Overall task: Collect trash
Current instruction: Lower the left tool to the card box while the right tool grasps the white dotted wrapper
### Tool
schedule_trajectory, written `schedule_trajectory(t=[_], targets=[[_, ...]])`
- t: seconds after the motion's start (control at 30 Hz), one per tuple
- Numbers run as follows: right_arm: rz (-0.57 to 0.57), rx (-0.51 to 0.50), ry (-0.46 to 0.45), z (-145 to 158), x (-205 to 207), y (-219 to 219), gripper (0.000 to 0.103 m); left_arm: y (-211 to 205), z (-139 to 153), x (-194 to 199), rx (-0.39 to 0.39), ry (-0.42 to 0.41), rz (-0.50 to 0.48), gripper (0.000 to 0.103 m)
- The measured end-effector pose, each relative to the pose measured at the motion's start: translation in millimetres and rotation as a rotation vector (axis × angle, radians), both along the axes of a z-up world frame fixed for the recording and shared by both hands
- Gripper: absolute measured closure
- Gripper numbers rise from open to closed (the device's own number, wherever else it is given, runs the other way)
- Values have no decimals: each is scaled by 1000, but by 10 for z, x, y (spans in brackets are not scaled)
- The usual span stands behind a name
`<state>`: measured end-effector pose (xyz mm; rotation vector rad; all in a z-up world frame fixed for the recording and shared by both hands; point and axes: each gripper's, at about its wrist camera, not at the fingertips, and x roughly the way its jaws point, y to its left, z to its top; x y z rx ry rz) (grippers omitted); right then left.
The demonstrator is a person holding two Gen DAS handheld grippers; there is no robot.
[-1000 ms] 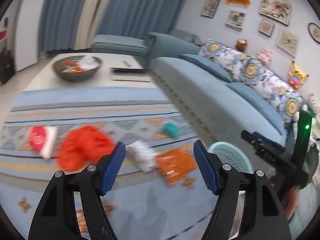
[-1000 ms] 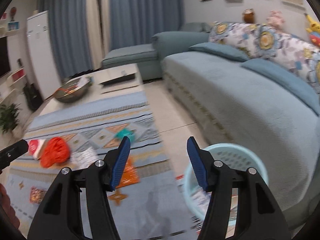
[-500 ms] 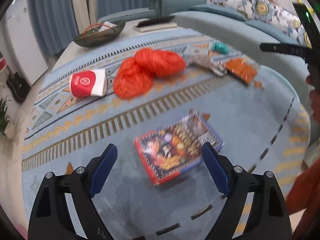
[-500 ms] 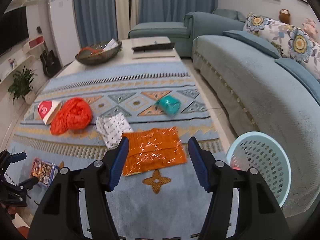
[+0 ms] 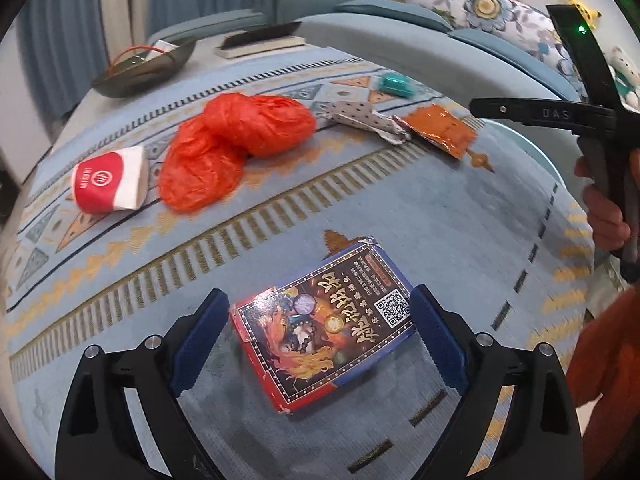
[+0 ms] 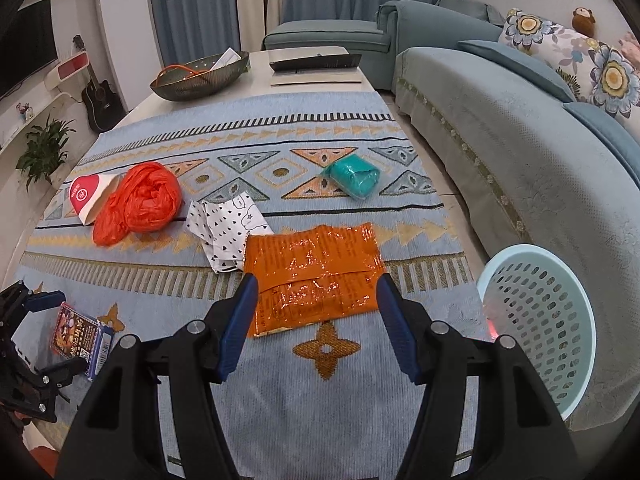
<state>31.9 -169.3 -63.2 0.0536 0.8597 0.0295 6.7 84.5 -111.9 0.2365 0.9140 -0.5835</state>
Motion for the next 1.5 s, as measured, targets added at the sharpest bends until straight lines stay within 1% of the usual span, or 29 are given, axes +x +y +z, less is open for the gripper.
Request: schedule_trajectory(t=[0.07,0.23,0.33,0.4,0.43,0.53,0.63,0.7,0.8,0.83,0.9,0.93,0.97,1.03,1.07,1.17,1.23,1.3,1.33,1.4,1.43,1.47,1.5], targets=[[2,15,10,-20,5,-10,45,-2,-13,-1,-16,38,-42,14],[18,59,24,-29,52,0,45,11,-48,-3,-21,72,-92,12],[64,110,27,27,175,127,45,6,-40,-10,-7,67,-115,12],[104,102,29,35,303,301,43,11,-12,-5,7,47,-108,12],[118,100,34,25,350,357,42,15,2,0,4,47,-108,12],[155,126,87,-117,577,569,42,40,66,16,-14,41,-120,12],[158,85,113,-238,762,742,42,59,123,31,-25,29,-131,12],[169,62,120,-293,826,830,42,70,134,40,-11,17,-138,12],[156,6,138,-401,917,934,42,83,119,47,-12,29,-166,12],[147,-9,134,-422,919,940,47,76,101,52,-8,33,-174,12],[143,-46,115,-425,905,959,65,50,53,57,6,44,-189,12],[149,-47,113,-419,902,960,82,37,32,58,8,52,-198,12],[150,-37,111,-400,894,949,89,23,16,52,7,60,-207,12],[150,-8,98,-348,859,914,95,0,-13,36,10,70,-227,12],[156,10,90,-309,827,904,97,-21,-20,15,18,68,-229,12],[171,41,61,-153,709,898,99,-40,-21,-19,14,80,-244,12],[179,61,46,-58,650,906,99,-81,-39,-78,29,90,-256,12],[186,83,29,63,572,897,99,-146,-108,-117,70,120,-286,12],[191,100,27,111,540,886,99,-182,-124,-165,100,103,-300,12],[198,130,17,221,444,855,99,-224,-133,-210,130,91,-316,14],[200,144,14,266,397,833,99,-232,-132,-206,131,95,-309,15],[204,160,8,323,340,806,99,-236,-126,-190,123,102,-295,18],[205,165,0,365,289,784,99,-239,-114,-161,103,112,-274,20]])
